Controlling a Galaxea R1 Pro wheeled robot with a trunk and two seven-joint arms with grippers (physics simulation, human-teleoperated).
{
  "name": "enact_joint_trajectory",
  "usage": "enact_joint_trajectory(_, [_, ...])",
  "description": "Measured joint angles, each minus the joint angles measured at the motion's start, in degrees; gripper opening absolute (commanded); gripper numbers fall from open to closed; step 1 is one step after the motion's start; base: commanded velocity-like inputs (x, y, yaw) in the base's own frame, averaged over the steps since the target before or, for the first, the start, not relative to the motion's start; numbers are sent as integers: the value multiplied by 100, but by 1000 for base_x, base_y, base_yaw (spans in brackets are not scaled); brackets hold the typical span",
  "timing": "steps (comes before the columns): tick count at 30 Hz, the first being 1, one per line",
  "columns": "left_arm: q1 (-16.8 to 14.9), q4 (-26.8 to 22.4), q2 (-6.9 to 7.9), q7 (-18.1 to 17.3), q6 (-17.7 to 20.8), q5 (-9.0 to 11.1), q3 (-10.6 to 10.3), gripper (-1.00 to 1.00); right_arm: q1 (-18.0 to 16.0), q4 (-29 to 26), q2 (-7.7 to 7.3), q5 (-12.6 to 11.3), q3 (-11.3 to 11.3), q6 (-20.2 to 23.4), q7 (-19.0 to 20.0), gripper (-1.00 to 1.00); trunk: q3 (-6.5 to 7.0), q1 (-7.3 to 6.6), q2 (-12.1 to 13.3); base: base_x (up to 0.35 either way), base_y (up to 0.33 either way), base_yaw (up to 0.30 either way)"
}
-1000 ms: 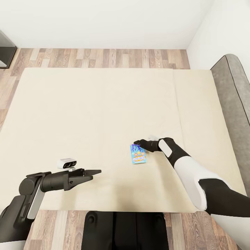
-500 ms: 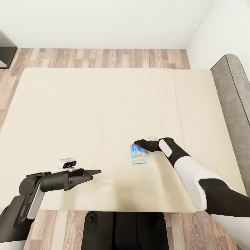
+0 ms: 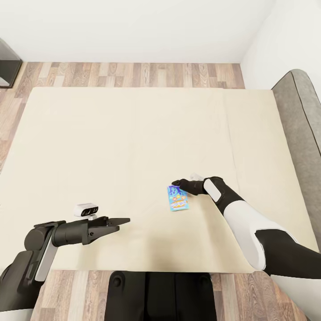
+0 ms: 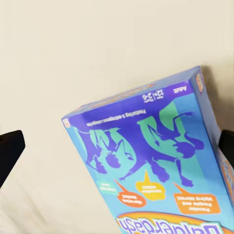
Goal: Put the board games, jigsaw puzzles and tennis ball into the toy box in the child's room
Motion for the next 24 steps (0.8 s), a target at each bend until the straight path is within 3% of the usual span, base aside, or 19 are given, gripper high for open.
enact_joint_trajectory(15, [1, 1, 0, 0, 0, -1, -1, 100, 0, 2, -2, 0, 0, 4, 2, 100, 0, 0, 0, 0, 122, 0])
enact_joint_trajectory(24, [2, 2, 0, 0, 0, 1, 2, 100, 0, 3, -8, 0, 0, 9, -1, 100, 0, 0, 0, 0, 22, 0])
